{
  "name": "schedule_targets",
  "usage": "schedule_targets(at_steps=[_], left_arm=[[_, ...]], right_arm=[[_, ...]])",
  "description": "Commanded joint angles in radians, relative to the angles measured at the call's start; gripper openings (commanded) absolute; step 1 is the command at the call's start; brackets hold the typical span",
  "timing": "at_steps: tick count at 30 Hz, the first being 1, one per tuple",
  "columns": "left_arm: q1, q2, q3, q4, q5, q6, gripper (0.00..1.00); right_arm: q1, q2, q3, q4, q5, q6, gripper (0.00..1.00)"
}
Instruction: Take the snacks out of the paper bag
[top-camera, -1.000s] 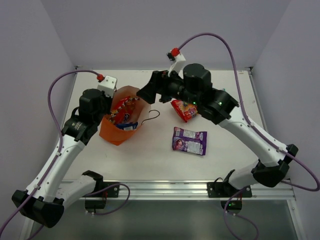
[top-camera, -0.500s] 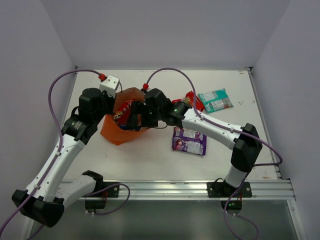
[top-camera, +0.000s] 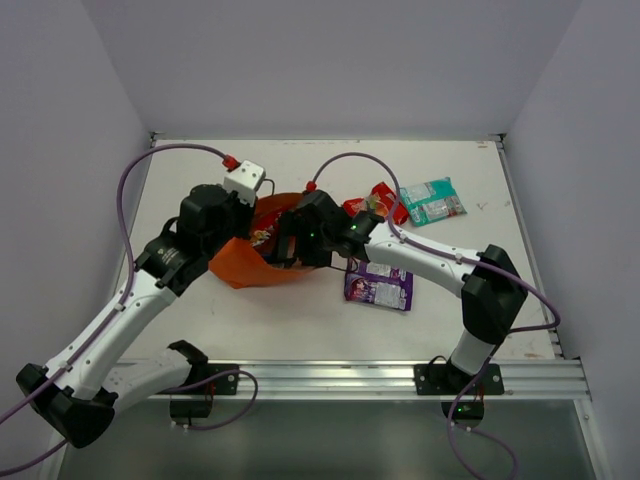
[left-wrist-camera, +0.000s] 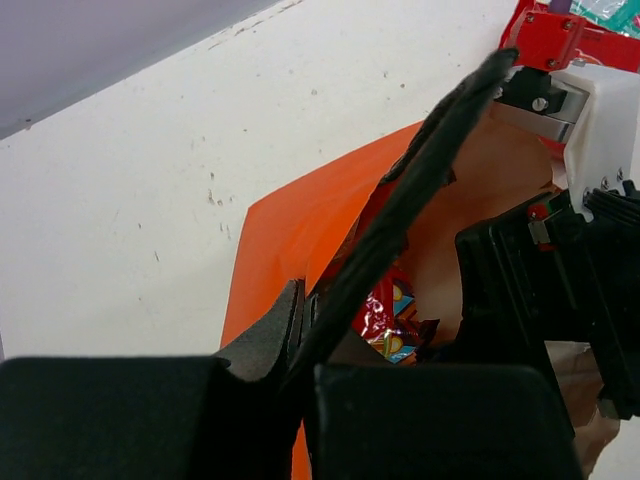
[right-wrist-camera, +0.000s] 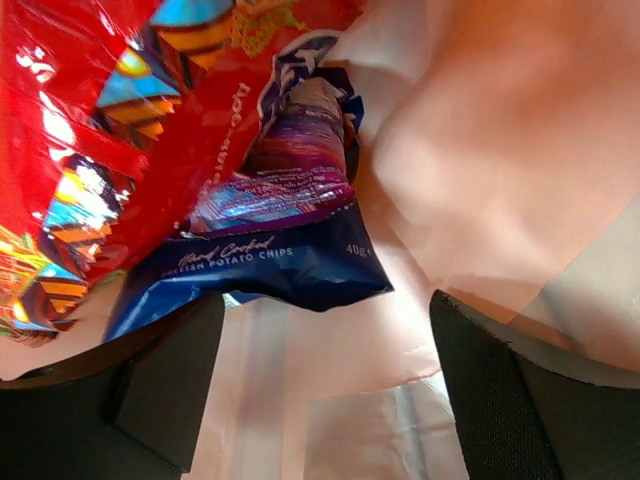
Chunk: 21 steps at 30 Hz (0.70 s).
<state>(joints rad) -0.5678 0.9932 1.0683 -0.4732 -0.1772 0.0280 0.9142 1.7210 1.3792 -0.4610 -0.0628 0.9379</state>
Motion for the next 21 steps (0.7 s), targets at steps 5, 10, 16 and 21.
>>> schedule_targets(at_steps=[5, 10, 16, 21], left_arm=[[-0.006, 0.008, 0.016, 0.123, -0.016, -0.076, 0.0], [-0.006, 0.028, 0.036, 0.127, -0.016, -0.077, 0.0], [-0.006, 0.045, 0.064, 0.128, -0.096, -0.071, 0.0], [-0.004, 0.059, 0.044, 0.128, -0.162, -0.066, 0.0]], right_arm=[[-0.015, 0.037, -0.013, 0.142, 0.02, 0.091, 0.86], [-0.005, 0.1, 0.047, 0.186, -0.035, 0.056, 0.85], [0.011, 0.153, 0.054, 0.183, -0.1, 0.024, 0.85], [0.038, 0.16, 0.078, 0.19, -0.152, -0.073, 0.78]])
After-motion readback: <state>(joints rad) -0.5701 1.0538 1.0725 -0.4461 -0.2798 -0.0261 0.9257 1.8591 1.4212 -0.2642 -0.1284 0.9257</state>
